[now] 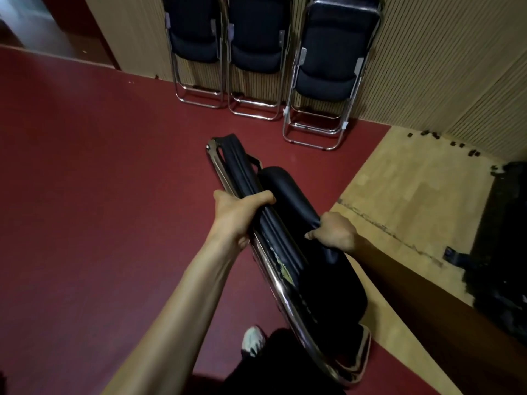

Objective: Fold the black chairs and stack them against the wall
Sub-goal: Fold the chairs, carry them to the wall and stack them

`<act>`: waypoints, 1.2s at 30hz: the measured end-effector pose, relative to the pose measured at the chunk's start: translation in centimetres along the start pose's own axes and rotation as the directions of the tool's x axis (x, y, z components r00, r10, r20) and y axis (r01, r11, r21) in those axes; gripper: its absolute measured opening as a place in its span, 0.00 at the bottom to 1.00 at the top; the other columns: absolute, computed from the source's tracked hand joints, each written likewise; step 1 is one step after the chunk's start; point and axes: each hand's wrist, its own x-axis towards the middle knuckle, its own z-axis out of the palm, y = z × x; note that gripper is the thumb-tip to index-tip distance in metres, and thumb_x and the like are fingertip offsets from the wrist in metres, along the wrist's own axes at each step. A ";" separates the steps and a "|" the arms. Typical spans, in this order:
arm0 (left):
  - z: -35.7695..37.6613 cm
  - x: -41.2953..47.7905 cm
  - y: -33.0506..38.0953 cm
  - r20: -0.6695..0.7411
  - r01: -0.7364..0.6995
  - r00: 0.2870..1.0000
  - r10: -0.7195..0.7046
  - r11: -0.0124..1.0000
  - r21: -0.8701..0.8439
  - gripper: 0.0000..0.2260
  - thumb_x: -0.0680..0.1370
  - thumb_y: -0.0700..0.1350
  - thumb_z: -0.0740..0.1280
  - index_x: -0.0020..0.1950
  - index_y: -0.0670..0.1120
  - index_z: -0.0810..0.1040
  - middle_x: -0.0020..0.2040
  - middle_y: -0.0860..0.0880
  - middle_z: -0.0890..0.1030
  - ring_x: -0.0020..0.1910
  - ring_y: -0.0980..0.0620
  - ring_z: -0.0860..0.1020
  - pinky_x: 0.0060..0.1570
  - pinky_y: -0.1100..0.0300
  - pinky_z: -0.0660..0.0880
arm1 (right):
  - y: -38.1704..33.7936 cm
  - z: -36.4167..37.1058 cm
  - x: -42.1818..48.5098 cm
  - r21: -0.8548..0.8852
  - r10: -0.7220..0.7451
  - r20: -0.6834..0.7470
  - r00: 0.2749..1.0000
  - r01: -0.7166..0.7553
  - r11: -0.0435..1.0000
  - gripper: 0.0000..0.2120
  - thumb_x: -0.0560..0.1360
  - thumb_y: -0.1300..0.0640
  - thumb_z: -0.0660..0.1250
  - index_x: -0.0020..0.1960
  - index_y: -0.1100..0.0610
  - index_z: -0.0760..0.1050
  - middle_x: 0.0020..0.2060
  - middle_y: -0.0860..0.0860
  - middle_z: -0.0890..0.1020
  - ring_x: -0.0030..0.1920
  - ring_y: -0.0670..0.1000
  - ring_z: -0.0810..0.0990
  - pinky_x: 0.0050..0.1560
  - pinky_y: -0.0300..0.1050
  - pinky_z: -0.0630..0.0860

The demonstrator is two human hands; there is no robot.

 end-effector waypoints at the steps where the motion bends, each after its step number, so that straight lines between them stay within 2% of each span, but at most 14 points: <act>1: 0.5 2.1 1.2 0.015 0.005 1.000 -0.005 1.000 0.008 0.33 0.62 0.34 0.76 0.64 0.31 0.69 0.56 0.31 0.78 0.38 0.43 0.84 0.33 0.54 0.80 | -0.9 -1.0 2.0 0.005 0.007 -0.001 1.000 -0.007 1.000 0.22 0.70 0.46 0.73 0.54 0.62 0.77 0.49 0.57 0.82 0.47 0.57 0.81 0.39 0.42 0.74; 7: 4.2 15.9 8.1 0.037 -0.011 0.999 0.011 1.000 0.002 0.33 0.62 0.32 0.76 0.63 0.30 0.68 0.56 0.29 0.77 0.40 0.41 0.83 0.33 0.54 0.80 | -5.6 -7.6 15.1 0.040 0.023 0.009 1.000 -0.023 0.999 0.24 0.70 0.46 0.73 0.55 0.63 0.77 0.47 0.57 0.81 0.48 0.58 0.81 0.39 0.41 0.70; 10: 6.2 22.9 11.3 0.027 -0.021 0.999 0.021 1.000 0.008 0.36 0.58 0.35 0.76 0.63 0.30 0.68 0.56 0.29 0.77 0.37 0.43 0.83 0.33 0.54 0.79 | -8.0 -11.1 22.0 0.035 0.030 -0.030 0.999 -0.029 0.999 0.24 0.70 0.46 0.73 0.56 0.63 0.76 0.52 0.58 0.81 0.51 0.58 0.81 0.40 0.41 0.69; 13: 7.9 29.3 14.9 0.048 -0.011 0.999 0.009 0.999 0.031 0.35 0.60 0.34 0.77 0.64 0.31 0.67 0.56 0.30 0.78 0.34 0.45 0.83 0.33 0.53 0.79 | -10.8 -14.5 28.2 0.048 0.047 -0.045 0.998 -0.045 0.998 0.24 0.71 0.46 0.73 0.56 0.63 0.76 0.52 0.59 0.81 0.51 0.58 0.81 0.40 0.41 0.69; 18: 9.6 40.4 21.2 0.066 0.005 0.998 -0.009 0.998 0.065 0.31 0.65 0.31 0.75 0.63 0.35 0.66 0.55 0.33 0.78 0.39 0.43 0.82 0.32 0.53 0.80 | -15.4 -19.1 38.1 0.069 0.077 -0.053 0.996 -0.073 0.995 0.25 0.71 0.45 0.72 0.57 0.64 0.76 0.54 0.60 0.81 0.53 0.59 0.80 0.42 0.42 0.70; 23: 11.5 52.9 26.9 0.142 0.020 0.989 -0.031 0.997 0.076 0.32 0.63 0.31 0.76 0.63 0.34 0.66 0.55 0.34 0.78 0.40 0.44 0.82 0.32 0.55 0.80 | -20.4 -22.7 48.8 0.112 0.151 -0.028 0.988 -0.147 0.983 0.25 0.72 0.47 0.71 0.59 0.66 0.75 0.54 0.59 0.80 0.54 0.57 0.80 0.44 0.42 0.71; 25: 12.0 58.1 29.1 0.160 0.033 0.986 -0.049 0.994 0.101 0.37 0.57 0.34 0.78 0.63 0.33 0.68 0.56 0.32 0.78 0.41 0.42 0.83 0.33 0.54 0.80 | -22.2 -23.8 53.1 0.199 0.187 0.012 0.982 -0.186 0.962 0.21 0.72 0.50 0.72 0.56 0.66 0.76 0.46 0.58 0.78 0.45 0.54 0.78 0.40 0.41 0.69; 28: 12.2 64.8 32.4 0.147 0.043 0.987 -0.065 0.988 0.151 0.41 0.50 0.39 0.78 0.62 0.33 0.71 0.54 0.34 0.80 0.43 0.41 0.84 0.34 0.53 0.81 | -25.0 -25.5 58.8 0.281 0.189 0.018 0.982 -0.186 0.942 0.13 0.71 0.53 0.74 0.41 0.61 0.74 0.41 0.55 0.75 0.41 0.51 0.74 0.33 0.39 0.67; 29: 12.4 66.9 33.5 0.152 0.042 0.986 -0.069 0.984 0.170 0.42 0.48 0.41 0.78 0.61 0.34 0.71 0.53 0.35 0.80 0.43 0.41 0.84 0.35 0.50 0.81 | -25.8 -25.9 60.7 0.285 0.175 0.014 0.984 -0.172 0.943 0.13 0.71 0.52 0.74 0.41 0.61 0.75 0.42 0.55 0.76 0.42 0.52 0.75 0.34 0.38 0.69; 32: 13.2 72.1 36.2 0.163 0.049 0.983 -0.082 0.979 0.199 0.44 0.47 0.43 0.78 0.61 0.35 0.72 0.52 0.36 0.81 0.43 0.41 0.84 0.41 0.41 0.81 | -28.2 -27.8 65.9 0.287 0.171 0.019 0.985 -0.169 0.943 0.20 0.72 0.51 0.72 0.59 0.60 0.77 0.53 0.57 0.81 0.53 0.57 0.80 0.50 0.45 0.74; 34: 13.8 74.9 37.9 0.168 0.051 0.982 -0.084 0.981 0.189 0.43 0.47 0.41 0.79 0.62 0.34 0.72 0.52 0.36 0.81 0.45 0.41 0.84 0.43 0.42 0.82 | -29.9 -29.3 68.5 0.267 0.176 0.040 0.984 -0.180 0.947 0.20 0.75 0.52 0.69 0.63 0.60 0.75 0.58 0.58 0.80 0.58 0.59 0.78 0.57 0.48 0.74; 36: 14.4 77.6 39.4 0.149 0.052 0.986 -0.075 0.987 0.154 0.42 0.49 0.39 0.78 0.62 0.33 0.71 0.53 0.35 0.81 0.47 0.41 0.83 0.43 0.46 0.82 | -31.2 -30.7 71.6 0.258 0.160 0.054 0.986 -0.169 0.951 0.22 0.74 0.52 0.70 0.64 0.62 0.74 0.59 0.59 0.79 0.59 0.60 0.78 0.57 0.49 0.74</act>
